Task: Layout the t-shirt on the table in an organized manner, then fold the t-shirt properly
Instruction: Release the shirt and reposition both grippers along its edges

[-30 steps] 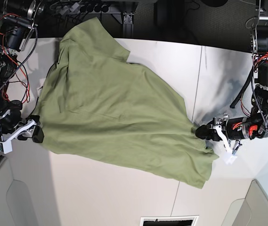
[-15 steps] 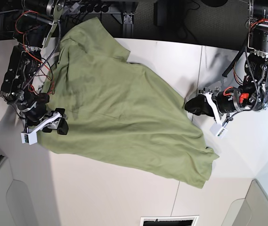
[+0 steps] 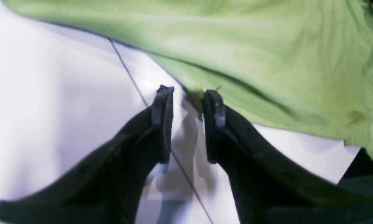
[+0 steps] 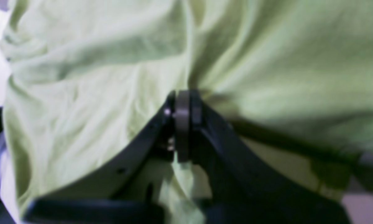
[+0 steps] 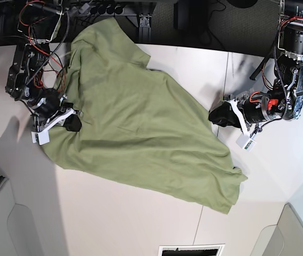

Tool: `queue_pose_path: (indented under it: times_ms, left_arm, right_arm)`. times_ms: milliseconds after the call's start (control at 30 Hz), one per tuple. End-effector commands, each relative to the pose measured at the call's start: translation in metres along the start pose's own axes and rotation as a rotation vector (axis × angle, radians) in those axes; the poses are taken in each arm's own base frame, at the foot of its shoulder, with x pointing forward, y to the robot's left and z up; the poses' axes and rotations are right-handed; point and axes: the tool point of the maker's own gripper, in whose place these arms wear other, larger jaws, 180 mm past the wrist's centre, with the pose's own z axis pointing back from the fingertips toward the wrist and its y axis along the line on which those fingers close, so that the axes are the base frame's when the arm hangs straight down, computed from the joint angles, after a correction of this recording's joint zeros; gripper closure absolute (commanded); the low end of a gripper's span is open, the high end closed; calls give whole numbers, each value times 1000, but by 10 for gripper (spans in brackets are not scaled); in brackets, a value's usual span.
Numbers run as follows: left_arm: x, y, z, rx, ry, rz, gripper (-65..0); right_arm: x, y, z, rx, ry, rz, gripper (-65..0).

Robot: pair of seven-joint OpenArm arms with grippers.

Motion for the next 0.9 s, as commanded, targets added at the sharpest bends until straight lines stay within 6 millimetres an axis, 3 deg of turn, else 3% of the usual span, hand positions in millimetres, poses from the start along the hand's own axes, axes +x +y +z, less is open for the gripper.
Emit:
queue_pose_path:
  times_ms: [0, 267, 433, 633, 767, 867]
  left_arm:
    - [20, 4, 7, 5, -38, -30, -202]
    - [23, 9, 8, 31, -29, -57, -203]
    - [35, 13, 11, 47, -41, -80, -203]
    - [41, 19, 19, 56, -50, -84, -203]
    - [49, 25, 33, 48, -81, -66, -203]
    - [54, 30, 44, 69, -80, -92, -203]
  right_arm:
    - [2, 2, 4, 9, 3, 28, 0]
    - [-4, 18, 38, 26, -48, 74, 0]
    - [16, 30, 55, 17, -109, 151, 0]
    - [42, 36, 55, 15, -165, 192, 0]
    - [67, 36, 53, -20, -194, 249, -215]
    - [78, 35, 53, -37, -208, 273, -261]
